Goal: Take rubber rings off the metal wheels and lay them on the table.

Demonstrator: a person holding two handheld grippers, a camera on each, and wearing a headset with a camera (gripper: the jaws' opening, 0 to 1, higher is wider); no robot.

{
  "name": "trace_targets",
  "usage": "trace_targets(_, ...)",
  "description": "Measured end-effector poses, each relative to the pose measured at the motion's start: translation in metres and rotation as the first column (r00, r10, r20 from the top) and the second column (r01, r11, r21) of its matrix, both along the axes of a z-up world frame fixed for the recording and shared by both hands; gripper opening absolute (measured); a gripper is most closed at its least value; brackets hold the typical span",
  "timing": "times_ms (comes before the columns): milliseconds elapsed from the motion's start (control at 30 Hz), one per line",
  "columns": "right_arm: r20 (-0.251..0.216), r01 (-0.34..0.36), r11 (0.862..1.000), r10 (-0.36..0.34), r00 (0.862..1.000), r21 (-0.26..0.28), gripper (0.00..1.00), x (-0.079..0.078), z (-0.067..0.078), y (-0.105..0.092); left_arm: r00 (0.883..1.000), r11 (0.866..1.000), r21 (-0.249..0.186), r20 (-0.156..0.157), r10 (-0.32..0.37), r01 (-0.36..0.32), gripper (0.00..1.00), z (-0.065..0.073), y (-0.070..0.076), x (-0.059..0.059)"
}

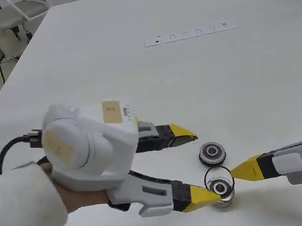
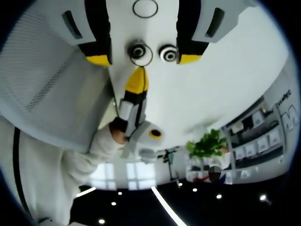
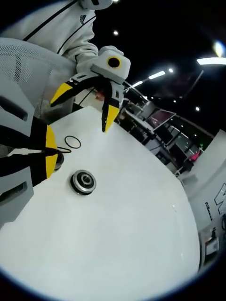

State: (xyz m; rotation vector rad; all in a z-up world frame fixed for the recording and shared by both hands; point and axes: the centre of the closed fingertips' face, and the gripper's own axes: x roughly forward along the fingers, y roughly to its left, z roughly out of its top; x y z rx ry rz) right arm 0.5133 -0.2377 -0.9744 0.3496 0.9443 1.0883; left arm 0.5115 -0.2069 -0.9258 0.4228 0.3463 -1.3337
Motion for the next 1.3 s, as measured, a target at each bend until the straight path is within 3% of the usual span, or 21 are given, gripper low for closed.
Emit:
trace_targets(167,0.021,-0.003,1.000,0.003,1.000,-0.001,0.00,-0.001,0.010,-0.003,0.999,1.000,0.000,0.026,0.028,-0.028,0.61,0.012,0.019,-0.002)
trace_targets(300,0.036,-0.011,1.000,0.011,0.999,-0.004,0.00,-0.003,0.016,-0.004,0.998,0.998,0.002,0.027,0.064,-0.064,0.65,0.018,0.037,-0.004)
trace_targets(433,0.063,-0.026,0.999,0.028,0.998,-0.038,0.00,-0.006,0.018,-0.006,0.995,0.995,0.001,0.038,0.097,-0.097,0.68,0.022,0.052,-0.006)
trace_targets(600,0.087,-0.036,0.998,0.040,0.995,-0.045,0.00,-0.007,0.028,-0.006,0.990,0.989,0.056,0.040,0.132,-0.134,0.78,0.014,0.071,-0.012)
trace_targets(667,0.120,-0.045,0.997,0.052,0.991,-0.061,0.00,-0.006,0.032,-0.006,0.989,0.986,0.080,0.050,0.140,-0.144,0.79,0.011,0.079,-0.016)
trace_targets(867,0.155,-0.056,0.997,0.063,0.986,-0.049,0.00,-0.004,0.052,-0.004,0.981,0.979,0.060,0.018,0.194,-0.195,0.82,0.011,0.096,-0.027)
trace_targets(1100,0.177,-0.069,0.997,0.075,0.981,-0.040,0.00,-0.002,0.066,0.001,0.955,0.955,0.024,0.013,0.296,-0.296,0.83,0.015,0.116,-0.028)
trace_targets(1300,0.164,-0.095,0.994,0.101,0.981,-0.046,0.00,-0.003,0.073,0.010,0.930,0.930,0.006,0.003,0.368,-0.368,0.84,0.010,0.130,-0.029)
